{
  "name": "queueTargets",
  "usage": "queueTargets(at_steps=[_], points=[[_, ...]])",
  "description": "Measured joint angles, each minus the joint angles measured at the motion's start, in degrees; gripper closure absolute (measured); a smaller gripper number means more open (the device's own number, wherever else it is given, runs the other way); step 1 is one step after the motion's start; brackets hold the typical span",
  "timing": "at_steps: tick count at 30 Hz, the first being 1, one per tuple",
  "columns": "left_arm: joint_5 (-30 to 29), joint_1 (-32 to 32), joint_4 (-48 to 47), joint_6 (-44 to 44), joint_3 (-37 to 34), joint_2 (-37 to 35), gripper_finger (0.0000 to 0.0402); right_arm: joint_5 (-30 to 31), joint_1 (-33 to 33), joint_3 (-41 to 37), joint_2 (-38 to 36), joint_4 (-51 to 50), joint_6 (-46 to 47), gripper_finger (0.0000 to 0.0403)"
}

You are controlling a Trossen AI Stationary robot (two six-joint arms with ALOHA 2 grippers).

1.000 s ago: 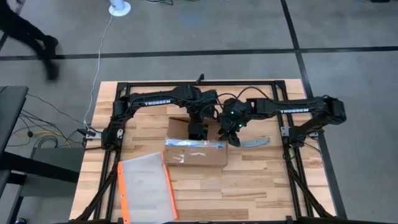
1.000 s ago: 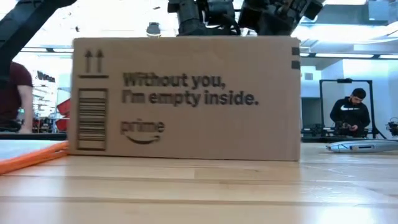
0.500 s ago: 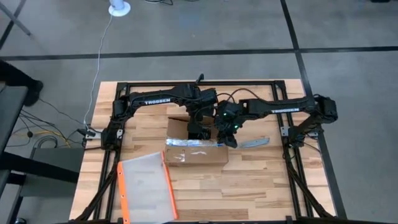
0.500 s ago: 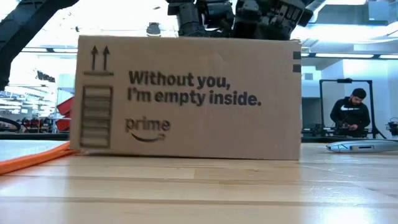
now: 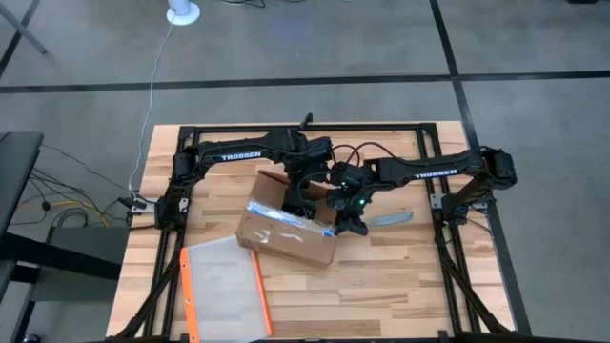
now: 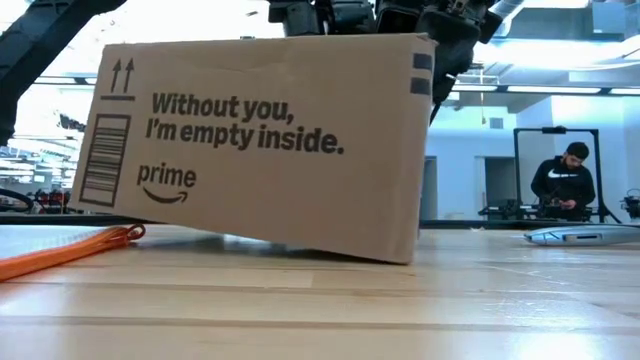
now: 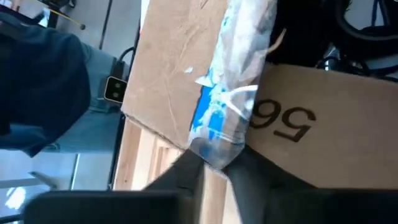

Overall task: Unpack boxes
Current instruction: Open the cardboard box with the silver cutter

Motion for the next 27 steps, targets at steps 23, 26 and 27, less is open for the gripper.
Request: queueTargets(at_steps=[23,26,27], points=[[-1.00,3.93,2.30,-2.38,-0.37,-0.04,0.0398,13.92,0.16,-0.33,-22.82,-3.21,3.74,0.0402],[-0.48,5.62,4.02,-4.64,-0.42,-0.04,0.0398,18.33,3.85,-0.28,-24.14,-3.15,3.57,0.0402],[-0.45,6.12,4.30,-5.48,-0.42,-0.04,0.0398,20.44,5.45,-0.24,-24.20,-3.34,3.46,0.0402]])
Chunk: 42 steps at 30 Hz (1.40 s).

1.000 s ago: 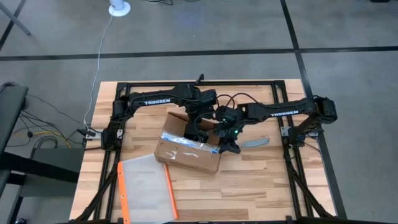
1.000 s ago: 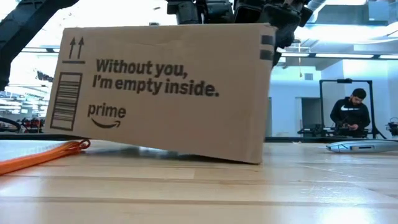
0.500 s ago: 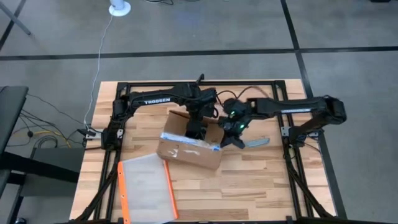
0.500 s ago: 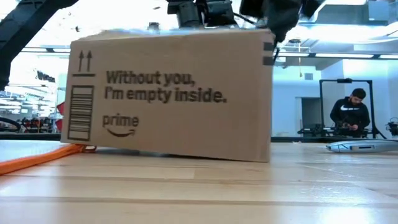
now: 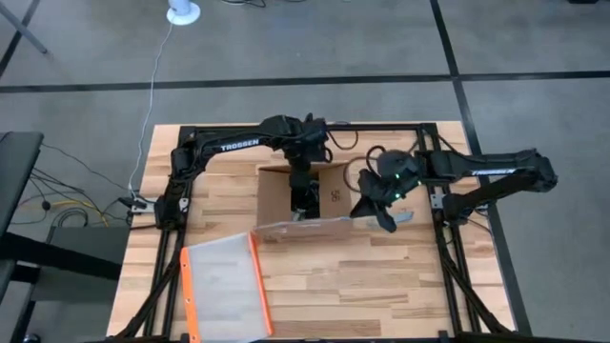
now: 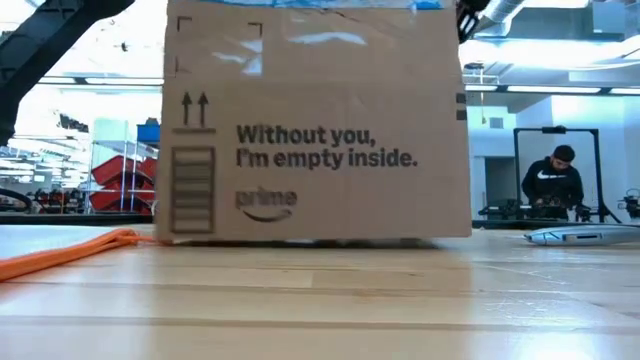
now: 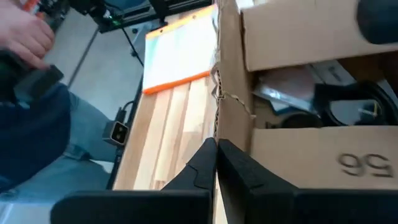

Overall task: Unpack boxes
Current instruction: Open the cardboard box with the silver cutter

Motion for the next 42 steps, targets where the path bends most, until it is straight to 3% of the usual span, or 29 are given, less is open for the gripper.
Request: queueTargets(at_steps=[2,8,11,16,27,31,33,35,42], points=[[0.36,1.07,-0.08,-1.27,0.02,0.00,0.0398,6.83,3.82,0.02,0.17,-0.19,-1.20,0.0402],[1.16,3.29,-0.02,-2.55,0.11,0.00,0.0398,35.54,15.25,0.18,1.99,-1.51,-4.22,0.0403],[1.35,3.67,-0.01,-2.55,0.11,0.00,0.0398,40.13,18.08,0.07,3.32,-1.37,-2.16,0.0403],[0.58,4.11,0.01,-2.53,0.13,0.00,0.0398,40.16,22.04,-2.95,7.22,0.73,4.20,0.0403],[2.49,3.35,-1.05,-0.57,0.22,0.00,0.0398,40.57,22.68,-10.19,27.47,5.18,24.43,0.0403],[2.28,2.85,-1.70,1.35,0.22,0.00,0.0398,27.77,21.47,-8.92,32.59,2.52,27.66,0.0400],[1.84,2.35,-1.98,1.80,0.22,0.00,0.0398,20.15,20.98,-7.05,31.78,0.01,27.95,0.0393],[1.89,1.85,-2.33,2.05,0.24,0.00,0.0398,17.62,20.89,-5.13,29.93,-4.06,28.33,0.0380],[2.23,0.78,-4.24,4.00,0.24,-0.25,0.0377,20.38,20.86,2.74,17.03,-17.90,29.76,0.0332]])
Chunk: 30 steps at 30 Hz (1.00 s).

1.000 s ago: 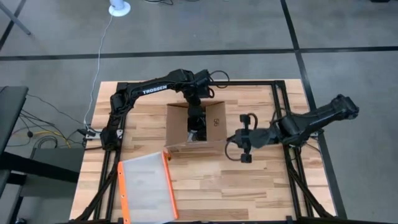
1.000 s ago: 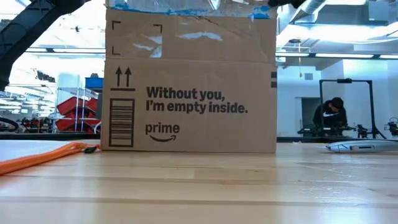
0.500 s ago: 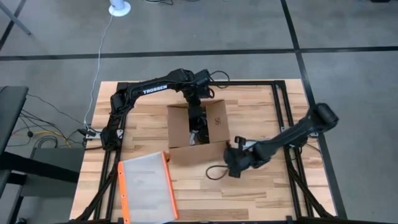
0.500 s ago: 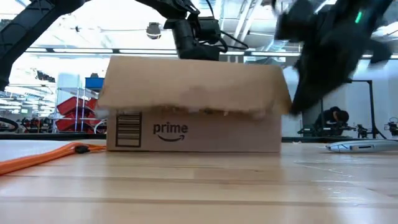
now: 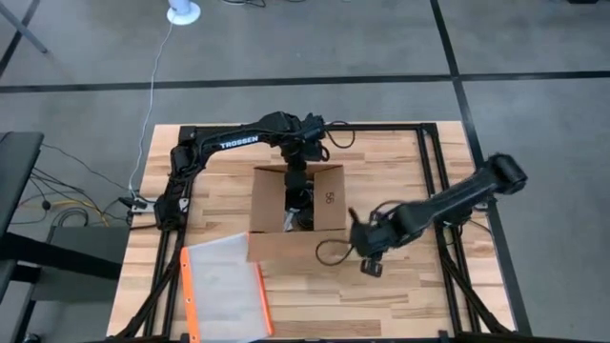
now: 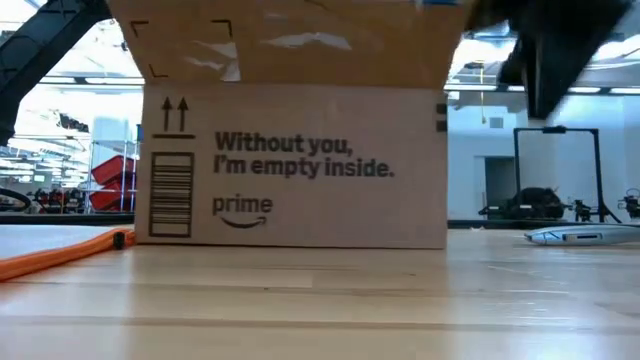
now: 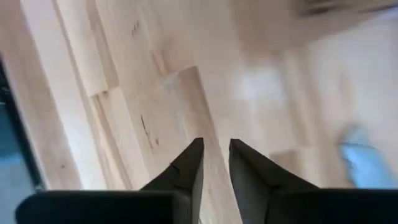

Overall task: Unpack boxes
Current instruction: Open the cardboard box with the silver cutter

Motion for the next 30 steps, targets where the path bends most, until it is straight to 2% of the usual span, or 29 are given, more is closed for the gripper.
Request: queueTargets(at_steps=[6,11,13,17,20,23,26,30], points=[[2.50,-0.55,-2.15,-0.57,2.94,-0.32,0.0336,8.41,-0.11,1.23,-11.38,-0.61,-5.50,0.0315],[-0.33,-1.07,-8.12,-0.11,9.07,-0.32,0.0321,21.36,-2.78,1.22,-15.69,-0.64,-12.15,0.0315],[-0.48,-1.42,-9.80,-0.02,11.04,-0.49,0.0321,24.02,-4.91,1.20,-15.88,0.40,-16.00,0.0315],[0.02,-2.79,-12.46,-2.90,13.65,-0.41,0.0320,21.54,-11.24,0.34,-15.52,4.92,-24.08,0.0315],[3.13,-3.62,-16.23,-5.64,13.77,-0.43,0.0320,17.71,-15.96,-1.97,-15.24,7.90,-28.91,0.0316],[3.21,-4.85,-19.00,-4.74,13.68,-0.34,0.0320,17.38,-20.07,-3.70,-14.71,11.73,-33.39,0.0316],[3.38,-5.98,-16.13,-5.61,13.68,0.01,0.0320,16.87,-23.18,-6.12,-14.54,16.94,-38.16,0.0316],[4.01,-6.68,-11.22,-7.90,9.96,0.18,0.0320,9.06,-25.24,-8.78,-14.66,24.07,-41.33,0.0316]])
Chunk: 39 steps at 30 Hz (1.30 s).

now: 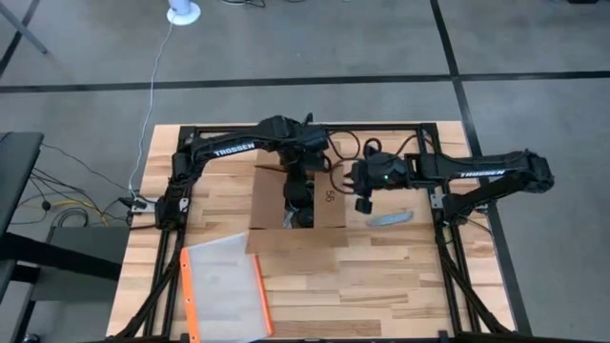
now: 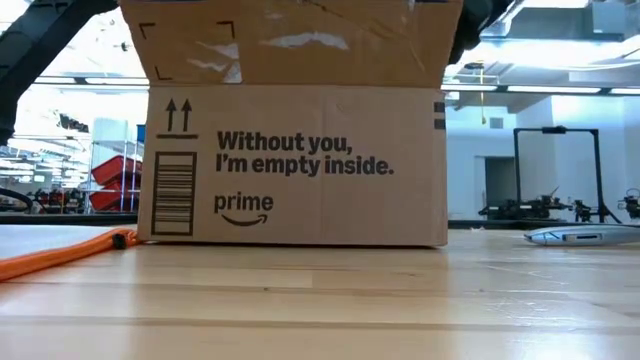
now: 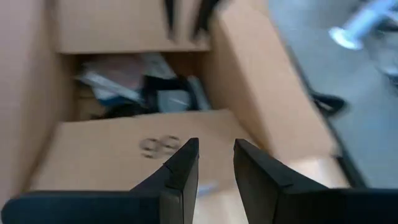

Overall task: Unpack boxes
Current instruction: Open the cardboard box with the silver cutter

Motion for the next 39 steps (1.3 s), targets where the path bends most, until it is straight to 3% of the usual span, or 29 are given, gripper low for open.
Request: queueTargets(at_steps=[4,13,19,23,28,39], points=[[0.81,-0.77,3.40,-0.65,-5.97,0.07,0.0320,-2.56,-0.54,-2.44,0.12,-0.68,0.18,0.0316],[-0.16,-3.11,23.05,-2.03,-19.50,0.11,0.0320,-2.52,-0.50,-5.74,0.05,-5.92,7.19,0.0316],[-1.37,-3.48,30.51,-3.51,-24.57,-0.46,0.0320,-2.47,-0.11,-6.15,0.05,-6.44,9.33,0.0316],[-2.83,-4.29,36.48,-3.52,-25.71,-0.32,0.0320,-2.49,1.36,-10.24,0.56,-0.53,10.80,0.0316],[-3.24,-5.10,37.13,-3.66,-26.01,-2.10,0.0320,-2.19,3.43,-14.44,0.79,4.06,15.76,0.0316],[-4.24,-6.28,41.97,-5.11,-26.21,-9.18,0.0320,-3.45,4.92,-15.19,0.89,5.30,17.04,0.0316]])
